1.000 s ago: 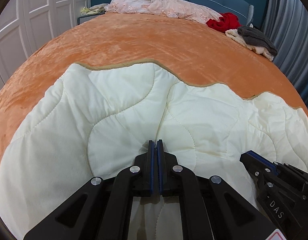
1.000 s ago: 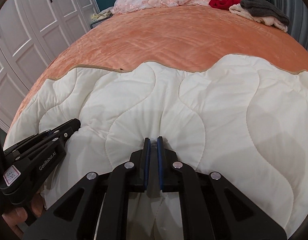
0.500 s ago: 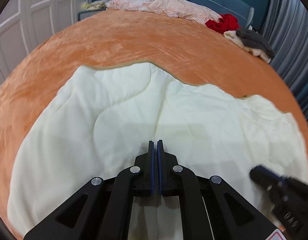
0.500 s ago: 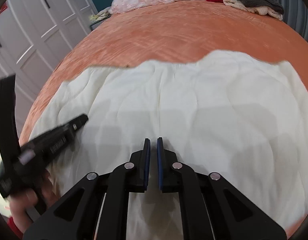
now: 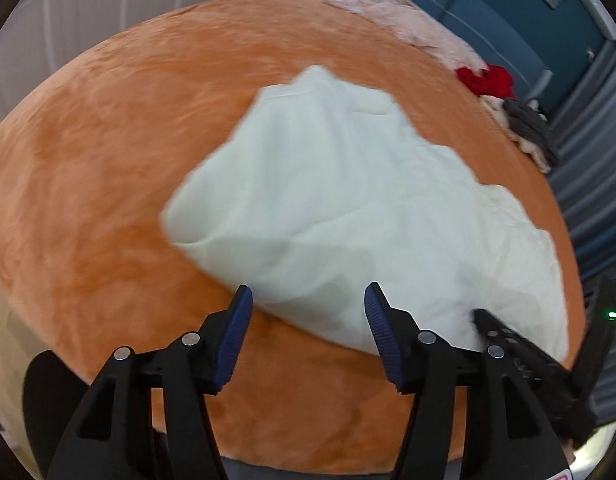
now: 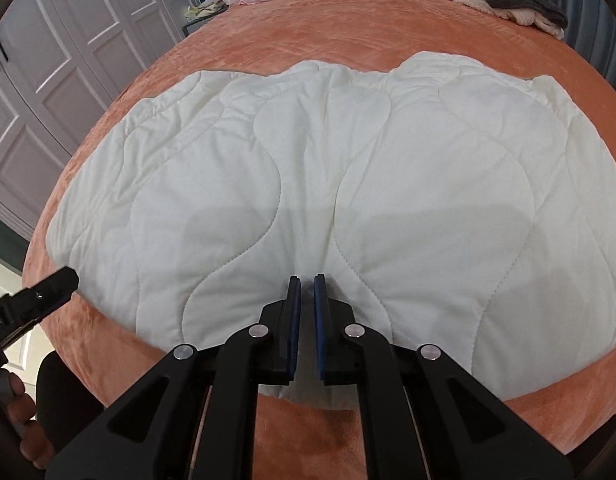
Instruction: Fold large clothes
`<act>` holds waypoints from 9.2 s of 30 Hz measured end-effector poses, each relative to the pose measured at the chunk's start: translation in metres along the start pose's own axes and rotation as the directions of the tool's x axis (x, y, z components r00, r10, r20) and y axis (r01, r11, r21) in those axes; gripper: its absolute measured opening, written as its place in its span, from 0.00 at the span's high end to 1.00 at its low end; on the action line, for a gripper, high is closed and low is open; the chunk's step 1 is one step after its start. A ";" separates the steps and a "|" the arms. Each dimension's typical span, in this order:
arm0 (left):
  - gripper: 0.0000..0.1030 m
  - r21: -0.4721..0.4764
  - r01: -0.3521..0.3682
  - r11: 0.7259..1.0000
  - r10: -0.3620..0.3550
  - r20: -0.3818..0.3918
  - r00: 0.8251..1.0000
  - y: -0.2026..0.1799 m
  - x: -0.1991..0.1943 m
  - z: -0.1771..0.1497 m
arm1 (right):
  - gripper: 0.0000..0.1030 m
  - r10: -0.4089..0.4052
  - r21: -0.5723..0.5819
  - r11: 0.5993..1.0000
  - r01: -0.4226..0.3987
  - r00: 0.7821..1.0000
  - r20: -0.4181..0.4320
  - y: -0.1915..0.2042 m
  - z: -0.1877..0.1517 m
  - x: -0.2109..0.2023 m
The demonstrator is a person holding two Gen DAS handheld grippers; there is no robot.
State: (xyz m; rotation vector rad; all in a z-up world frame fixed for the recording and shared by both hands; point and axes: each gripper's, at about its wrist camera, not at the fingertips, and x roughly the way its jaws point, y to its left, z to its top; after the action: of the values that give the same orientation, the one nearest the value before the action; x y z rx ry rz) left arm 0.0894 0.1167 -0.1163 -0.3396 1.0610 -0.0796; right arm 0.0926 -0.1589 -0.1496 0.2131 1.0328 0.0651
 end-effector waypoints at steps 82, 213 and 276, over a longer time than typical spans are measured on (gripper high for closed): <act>0.95 0.314 0.221 0.924 -0.165 -0.194 0.967 -0.222 -0.012 -0.023 | 0.83 0.074 0.146 0.986 -0.085 0.994 0.079 -0.133 0.031 -0.164; 1.00 0.515 -0.057 0.855 0.074 -0.011 0.997 -0.286 0.089 -0.039 | 0.89 -0.106 0.305 0.945 0.117 0.993 -0.054 -0.195 0.001 -0.052; 0.43 0.382 0.345 0.857 -0.397 0.064 0.915 -0.154 0.073 0.207 | 0.66 0.270 0.242 0.910 -0.338 0.923 0.274 -0.093 0.192 0.004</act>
State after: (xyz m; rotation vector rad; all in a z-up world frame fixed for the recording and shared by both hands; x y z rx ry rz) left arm 0.3194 0.0037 -0.0382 -0.2053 0.8060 -0.5885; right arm 0.2551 -0.2765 -0.0773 0.6334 0.7602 0.1722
